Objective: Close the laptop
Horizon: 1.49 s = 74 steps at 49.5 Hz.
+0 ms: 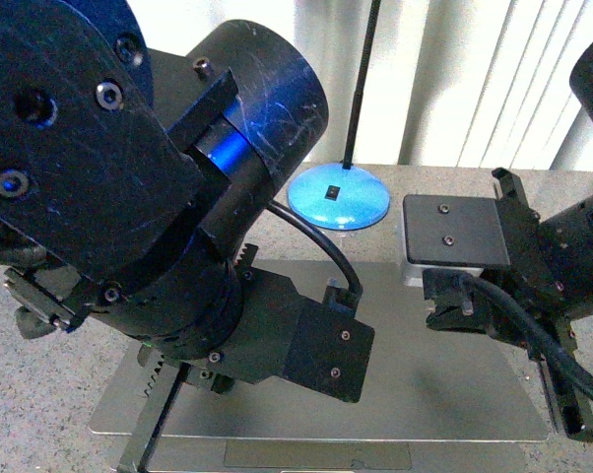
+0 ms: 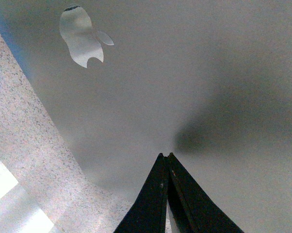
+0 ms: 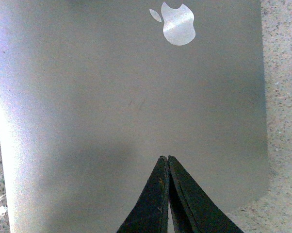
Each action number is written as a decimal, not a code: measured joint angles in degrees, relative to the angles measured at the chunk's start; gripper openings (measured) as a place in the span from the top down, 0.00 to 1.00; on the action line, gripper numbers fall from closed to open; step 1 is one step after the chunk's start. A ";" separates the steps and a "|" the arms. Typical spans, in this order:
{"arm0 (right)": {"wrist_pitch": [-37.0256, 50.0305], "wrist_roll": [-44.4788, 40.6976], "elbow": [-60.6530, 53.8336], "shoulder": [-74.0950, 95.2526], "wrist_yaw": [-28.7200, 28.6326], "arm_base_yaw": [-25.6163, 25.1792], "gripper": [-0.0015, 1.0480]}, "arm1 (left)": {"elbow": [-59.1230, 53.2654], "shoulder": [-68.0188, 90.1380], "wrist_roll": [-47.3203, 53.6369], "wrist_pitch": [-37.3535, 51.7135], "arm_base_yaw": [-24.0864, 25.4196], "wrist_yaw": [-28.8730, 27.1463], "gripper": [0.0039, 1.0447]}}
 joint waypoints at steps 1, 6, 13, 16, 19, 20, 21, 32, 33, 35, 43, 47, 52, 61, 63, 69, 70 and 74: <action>0.13 0.11 -0.13 0.13 -0.02 0.07 0.97 | 0.00 0.20 -0.31 0.13 -0.17 0.02 0.97; 1.03 0.72 -1.03 1.09 -0.02 0.48 0.97 | -0.02 0.70 -0.98 0.42 -0.68 0.33 0.97; 1.51 1.05 -2.21 2.56 0.13 1.07 0.97 | -0.09 1.20 -1.70 0.61 -1.36 1.14 0.97; 1.81 1.25 -2.75 3.28 0.24 1.31 0.97 | -0.24 1.40 -1.97 0.81 -1.68 1.20 0.97; 2.36 1.73 -3.34 3.85 0.31 1.51 0.97 | -0.68 1.75 -2.27 0.85 -1.99 1.05 0.97; 2.45 1.81 -3.45 4.00 0.42 1.57 0.97 | -0.79 1.79 -2.32 0.87 -2.03 1.16 0.97; 2.54 1.86 -3.54 4.04 0.50 1.60 0.97 | -0.87 1.84 -2.47 0.90 -2.05 1.18 0.97; 2.73 1.99 -3.67 4.17 0.66 1.64 0.97 | -1.07 1.86 -2.78 0.94 -2.16 1.16 0.97; 2.73 2.01 -3.67 4.17 0.68 1.64 0.97 | -1.07 1.86 -2.78 0.94 -2.16 1.14 0.97; 2.73 2.08 -3.67 4.15 0.68 1.62 0.97 | -1.07 1.86 -2.80 0.94 -2.19 1.14 0.97; 2.89 2.21 -3.89 4.15 0.66 1.62 0.97 | -1.07 1.84 -2.86 0.94 -2.47 1.36 0.97; 3.89 2.36 -4.22 3.93 0.61 1.62 0.97 | -1.20 1.57 -2.93 1.77 -2.56 2.03 0.97; 7.32 3.87 -4.96 2.58 -0.72 1.46 0.97 | -2.36 -0.26 -4.63 6.08 -2.69 4.87 0.97; 14.34 7.30 -5.64 -1.31 -2.40 1.07 0.97 | -3.63 -4.04 -7.08 12.59 -2.38 5.60 0.97; 16.46 8.72 -5.84 -2.80 -2.71 1.07 0.97 | -4.09 -5.35 -7.56 14.60 -2.01 5.70 0.97; 23.15 14.27 -7.02 -7.17 -4.00 1.25 0.97 | -5.73 -9.49 -10.73 19.50 -0.92 7.87 0.97; 24.83 15.28 -7.37 -7.82 -3.96 1.33 0.97 | -6.29 -10.51 -12.26 20.70 -0.59 8.83 0.97; 32.41 19.96 -8.79 -10.86 -3.34 1.70 0.97 | -8.00 -13.77 -17.16 24.20 0.48 11.26 0.97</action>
